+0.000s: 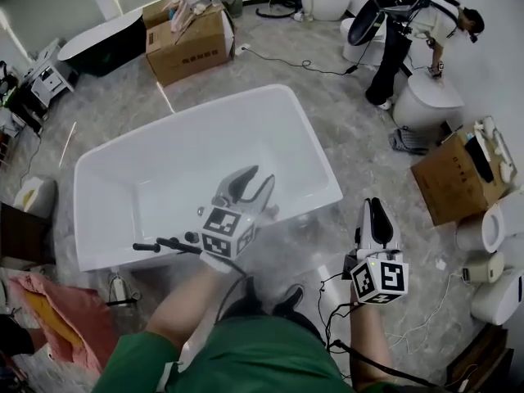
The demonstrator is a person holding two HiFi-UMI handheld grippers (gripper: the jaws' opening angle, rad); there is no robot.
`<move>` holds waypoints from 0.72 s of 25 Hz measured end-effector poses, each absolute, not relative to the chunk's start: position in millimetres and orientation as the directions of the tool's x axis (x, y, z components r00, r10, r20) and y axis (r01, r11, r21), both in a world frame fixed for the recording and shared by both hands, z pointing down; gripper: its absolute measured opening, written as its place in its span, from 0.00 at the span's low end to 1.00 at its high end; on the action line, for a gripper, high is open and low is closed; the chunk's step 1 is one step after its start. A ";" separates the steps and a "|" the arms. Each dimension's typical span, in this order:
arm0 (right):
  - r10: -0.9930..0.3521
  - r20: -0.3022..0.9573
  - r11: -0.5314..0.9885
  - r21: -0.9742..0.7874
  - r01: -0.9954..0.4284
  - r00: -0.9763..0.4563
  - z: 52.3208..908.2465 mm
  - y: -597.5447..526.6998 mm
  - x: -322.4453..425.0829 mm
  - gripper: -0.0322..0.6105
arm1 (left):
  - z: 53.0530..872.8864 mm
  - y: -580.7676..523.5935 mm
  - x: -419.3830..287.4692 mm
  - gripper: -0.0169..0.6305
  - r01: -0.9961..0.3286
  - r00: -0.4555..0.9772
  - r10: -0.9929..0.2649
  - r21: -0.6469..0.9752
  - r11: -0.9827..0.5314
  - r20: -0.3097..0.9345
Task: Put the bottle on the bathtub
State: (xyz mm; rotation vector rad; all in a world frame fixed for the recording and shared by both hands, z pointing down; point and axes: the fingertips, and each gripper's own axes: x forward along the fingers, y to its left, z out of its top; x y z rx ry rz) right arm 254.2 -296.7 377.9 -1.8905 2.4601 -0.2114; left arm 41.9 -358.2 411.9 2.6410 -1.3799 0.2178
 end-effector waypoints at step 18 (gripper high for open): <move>-0.963 -0.137 0.239 -0.036 -0.970 -0.233 262.2 -260.9 271.7 0.13 | 269.5 -318.1 87.1 0.26 -0.761 0.647 -0.762 -0.064 -0.646 -0.002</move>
